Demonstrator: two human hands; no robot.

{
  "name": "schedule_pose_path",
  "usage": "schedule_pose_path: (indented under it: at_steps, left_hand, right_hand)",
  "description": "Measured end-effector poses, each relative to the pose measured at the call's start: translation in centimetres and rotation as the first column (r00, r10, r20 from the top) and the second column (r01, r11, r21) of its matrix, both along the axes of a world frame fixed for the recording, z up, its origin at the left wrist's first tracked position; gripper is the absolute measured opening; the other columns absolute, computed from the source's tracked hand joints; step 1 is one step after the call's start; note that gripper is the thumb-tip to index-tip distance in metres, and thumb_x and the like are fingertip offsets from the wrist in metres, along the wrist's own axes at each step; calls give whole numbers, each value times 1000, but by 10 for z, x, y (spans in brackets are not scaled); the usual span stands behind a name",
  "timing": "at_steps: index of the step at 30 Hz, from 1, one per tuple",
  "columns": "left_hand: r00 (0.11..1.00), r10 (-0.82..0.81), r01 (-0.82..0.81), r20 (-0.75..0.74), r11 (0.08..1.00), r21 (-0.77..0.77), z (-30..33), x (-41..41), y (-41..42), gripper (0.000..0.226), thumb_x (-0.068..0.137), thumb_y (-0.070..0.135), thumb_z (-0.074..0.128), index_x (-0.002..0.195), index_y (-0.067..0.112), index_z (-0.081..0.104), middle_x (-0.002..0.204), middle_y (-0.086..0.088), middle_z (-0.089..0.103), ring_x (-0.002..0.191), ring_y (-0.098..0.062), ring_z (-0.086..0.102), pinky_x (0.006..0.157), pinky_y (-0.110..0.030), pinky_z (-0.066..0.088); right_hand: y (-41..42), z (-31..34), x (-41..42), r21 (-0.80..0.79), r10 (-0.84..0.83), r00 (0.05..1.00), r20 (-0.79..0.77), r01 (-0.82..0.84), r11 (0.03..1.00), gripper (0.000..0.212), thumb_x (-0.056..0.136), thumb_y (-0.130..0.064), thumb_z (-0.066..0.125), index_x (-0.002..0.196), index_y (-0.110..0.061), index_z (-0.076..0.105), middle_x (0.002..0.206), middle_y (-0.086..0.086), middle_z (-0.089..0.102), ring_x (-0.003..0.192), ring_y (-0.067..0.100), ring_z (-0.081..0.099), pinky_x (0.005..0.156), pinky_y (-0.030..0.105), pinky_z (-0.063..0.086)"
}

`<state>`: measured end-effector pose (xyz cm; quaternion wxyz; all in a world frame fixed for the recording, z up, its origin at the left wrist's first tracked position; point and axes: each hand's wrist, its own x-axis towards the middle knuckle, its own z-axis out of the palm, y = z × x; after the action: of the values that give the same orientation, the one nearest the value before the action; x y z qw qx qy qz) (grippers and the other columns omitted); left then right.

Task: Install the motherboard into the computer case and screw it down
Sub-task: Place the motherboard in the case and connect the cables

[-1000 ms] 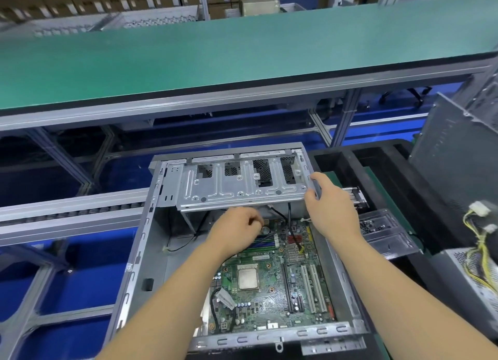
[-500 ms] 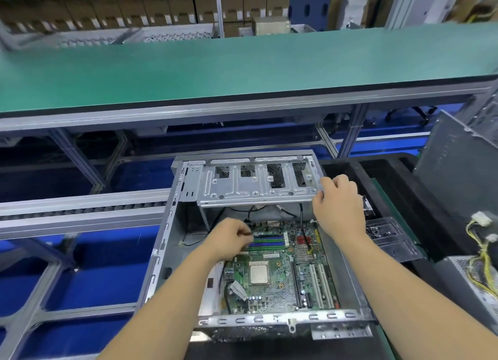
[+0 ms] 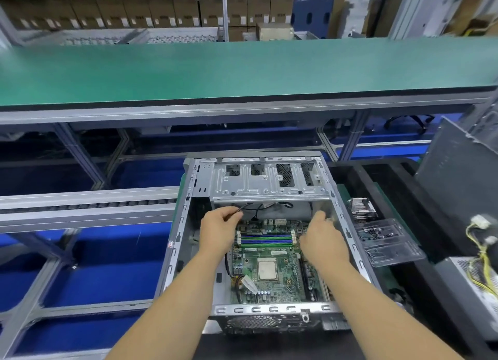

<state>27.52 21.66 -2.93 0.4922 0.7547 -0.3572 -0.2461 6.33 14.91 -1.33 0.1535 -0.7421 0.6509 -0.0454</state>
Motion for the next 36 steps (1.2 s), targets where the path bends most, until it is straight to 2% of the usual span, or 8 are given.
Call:
schedule_pose_path:
  at_steps: [5,10,14,21,24,28,31,36]
  left_hand:
    - [908,-221,184,355,973,137,-8,-10,-4,16,93,33,66,101,22,74,89,13,54,79,-3,52,72,-21,39]
    - [845,-156,51,512,976,213,-10,-13,-5,33,98,45,54,92,15,69,92,3,51,82,-18,53,62,-29,41]
    - [865,-99,-2,492,980,199,-7,-12,-2,38,98,44,53,83,11,63,82,-3,56,72,-22,55,56,-33,44]
    - [998,-4,17,-64,979,203,-4,-21,-11,31,100,27,53,88,3,67,74,-6,61,63,-19,50,56,-29,38]
    - [819,19,45,-574,994,97,3,-30,-15,19,101,9,46,95,1,63,71,-7,55,55,-15,43,47,-26,33]
    - [619,41,-36,-785,999,25,10,-41,-23,18,102,5,39,93,5,55,63,-4,48,51,-15,40,45,-24,34]
    - [520,158,-134,-839,986,103,13,-48,-35,18,101,6,39,89,8,53,62,-4,45,51,-16,39,46,-22,34]
    - [944,17,49,-331,981,188,4,-67,-42,17,99,8,49,92,6,65,70,-5,59,60,-18,49,55,-25,39]
  right_hand:
    - [-6,-2,-7,77,-57,948,313,35,996,19,97,-12,60,109,-12,46,90,7,66,73,20,63,61,35,53]
    - [2,1,-2,76,79,797,599,-154,985,10,102,-25,59,95,-27,51,61,2,64,51,11,52,56,32,48]
    - [9,-5,-5,238,370,866,335,-458,857,9,106,-24,50,102,-30,55,65,-2,59,44,6,42,47,21,38]
    - [13,2,8,502,169,848,502,-445,742,36,98,-1,38,108,-19,68,74,4,76,54,10,56,52,23,45]
    - [10,-2,1,497,283,889,361,-440,748,25,95,-8,48,102,-14,71,72,-2,74,52,13,50,53,25,44]
    - [17,0,5,452,318,867,384,-477,754,38,87,-29,50,93,6,65,79,23,59,63,25,46,63,35,39]
    - [16,2,12,459,240,835,495,-486,744,46,92,-34,45,109,0,70,117,23,68,102,38,66,92,50,54]
    - [11,-4,7,288,180,860,478,-347,893,55,106,-46,36,91,-6,71,87,10,72,86,31,67,83,38,53]
